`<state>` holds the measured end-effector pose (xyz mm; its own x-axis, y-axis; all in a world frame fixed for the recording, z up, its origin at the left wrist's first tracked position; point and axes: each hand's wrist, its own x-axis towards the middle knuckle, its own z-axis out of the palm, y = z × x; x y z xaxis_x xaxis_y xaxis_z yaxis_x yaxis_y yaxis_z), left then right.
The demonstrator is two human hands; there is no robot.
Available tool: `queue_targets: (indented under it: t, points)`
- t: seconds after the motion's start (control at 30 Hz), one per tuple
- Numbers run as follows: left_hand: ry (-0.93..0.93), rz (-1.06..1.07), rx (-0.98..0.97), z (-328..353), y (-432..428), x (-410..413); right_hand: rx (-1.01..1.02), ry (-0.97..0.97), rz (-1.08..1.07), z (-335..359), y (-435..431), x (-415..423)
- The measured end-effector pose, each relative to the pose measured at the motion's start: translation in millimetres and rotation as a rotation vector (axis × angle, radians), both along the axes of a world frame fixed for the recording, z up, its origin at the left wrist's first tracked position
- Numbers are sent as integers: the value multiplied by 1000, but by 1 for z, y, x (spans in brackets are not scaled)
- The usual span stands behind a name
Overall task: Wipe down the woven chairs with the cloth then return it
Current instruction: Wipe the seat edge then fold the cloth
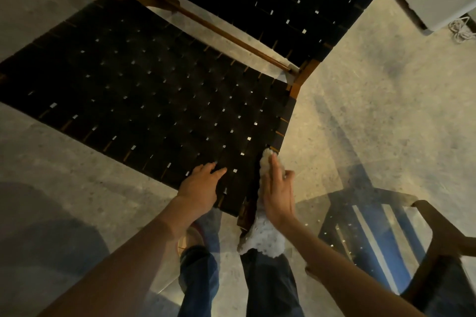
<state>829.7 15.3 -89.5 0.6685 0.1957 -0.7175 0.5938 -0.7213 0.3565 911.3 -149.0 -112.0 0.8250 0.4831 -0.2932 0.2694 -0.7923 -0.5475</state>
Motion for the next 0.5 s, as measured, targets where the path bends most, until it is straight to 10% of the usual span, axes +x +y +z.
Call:
queue_targets:
  t: [0.2,0.5]
  points:
    - [-275,81,54,-15,15,44,41,-77,-175,-7,45,109]
    - [-194,110,58,-62,26,116,-285,-65,46,-67,70,225]
